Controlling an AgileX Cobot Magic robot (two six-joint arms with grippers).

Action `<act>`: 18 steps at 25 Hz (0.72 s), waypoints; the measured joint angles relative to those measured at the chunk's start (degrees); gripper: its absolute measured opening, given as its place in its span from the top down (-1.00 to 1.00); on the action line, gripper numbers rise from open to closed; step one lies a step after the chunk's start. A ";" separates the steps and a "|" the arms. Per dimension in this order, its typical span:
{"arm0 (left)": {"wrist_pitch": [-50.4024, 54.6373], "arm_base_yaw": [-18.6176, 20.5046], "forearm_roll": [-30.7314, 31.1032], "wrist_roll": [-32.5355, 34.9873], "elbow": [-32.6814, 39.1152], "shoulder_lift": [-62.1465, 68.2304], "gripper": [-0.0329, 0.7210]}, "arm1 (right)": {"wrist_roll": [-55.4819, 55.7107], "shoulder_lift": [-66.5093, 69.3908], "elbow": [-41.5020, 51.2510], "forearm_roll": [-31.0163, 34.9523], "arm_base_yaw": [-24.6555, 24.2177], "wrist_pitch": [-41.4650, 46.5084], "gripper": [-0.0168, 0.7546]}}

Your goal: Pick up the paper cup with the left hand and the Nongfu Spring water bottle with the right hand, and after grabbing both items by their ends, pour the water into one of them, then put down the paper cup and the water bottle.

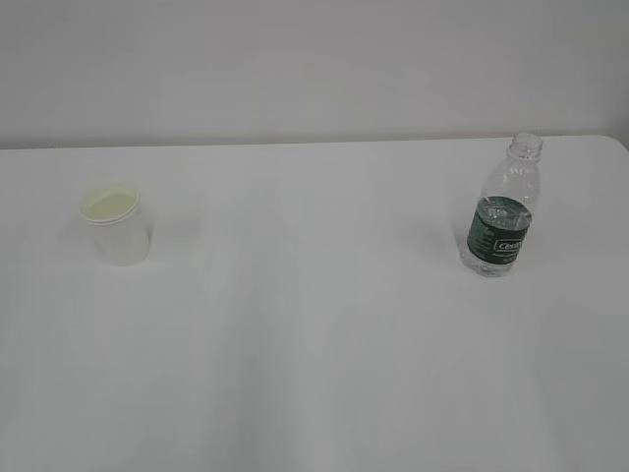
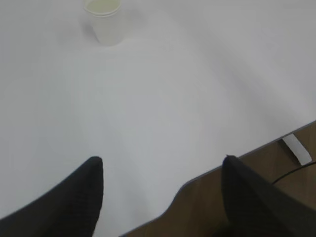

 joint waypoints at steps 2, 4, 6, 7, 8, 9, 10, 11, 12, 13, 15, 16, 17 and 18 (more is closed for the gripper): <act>-0.49 0.00 -0.36 0.00 1.33 0.00 -0.50 | 0.00 0.00 0.00 0.00 0.00 1.54 -0.58; -2.15 0.00 -0.74 0.00 2.78 0.00 -0.48 | 0.00 0.00 0.00 0.00 0.00 2.89 -0.58; -2.99 0.00 -1.22 0.00 3.41 0.00 -0.45 | 0.00 0.00 0.00 0.00 0.00 3.87 -0.58; -3.10 0.00 -1.22 0.00 3.54 0.00 -0.43 | 0.00 0.00 0.00 0.00 0.00 3.85 -0.58; -3.23 0.00 -1.32 0.00 3.54 0.00 -0.41 | 0.09 0.00 0.00 0.00 0.00 3.85 -0.58; -3.23 0.00 -1.32 0.00 3.54 0.00 -0.39 | 0.09 0.00 0.00 0.00 0.00 3.95 -0.58; -3.33 0.00 -1.32 0.00 3.54 0.00 -0.38 | 0.09 0.00 0.00 0.00 0.00 3.95 -0.58; -3.33 0.00 -1.32 0.00 3.54 0.00 -0.38 | 0.09 0.00 0.00 0.00 0.00 3.95 -0.58; -3.33 0.00 -1.32 0.00 3.54 0.00 -0.37 | 0.09 0.00 0.21 0.00 0.00 3.95 -0.58; -3.47 0.00 -1.33 0.00 3.54 0.00 -0.37 | 0.09 0.00 0.35 0.00 0.00 3.84 -0.58; -3.47 0.00 -1.33 0.00 3.54 0.00 -0.36 | 0.09 -0.37 0.37 0.00 0.00 3.84 -0.58; -3.47 0.00 -1.33 0.00 3.54 0.00 -0.36 | 0.09 -0.74 0.48 0.00 0.00 3.73 -0.58; -3.47 0.00 -1.33 0.00 3.54 0.00 -0.36 | 0.09 -1.28 0.48 0.00 0.00 3.73 -0.58; -3.57 0.00 -1.33 0.00 3.54 0.00 -0.36 | 0.09 -2.05 0.48 0.00 0.00 3.73 -0.58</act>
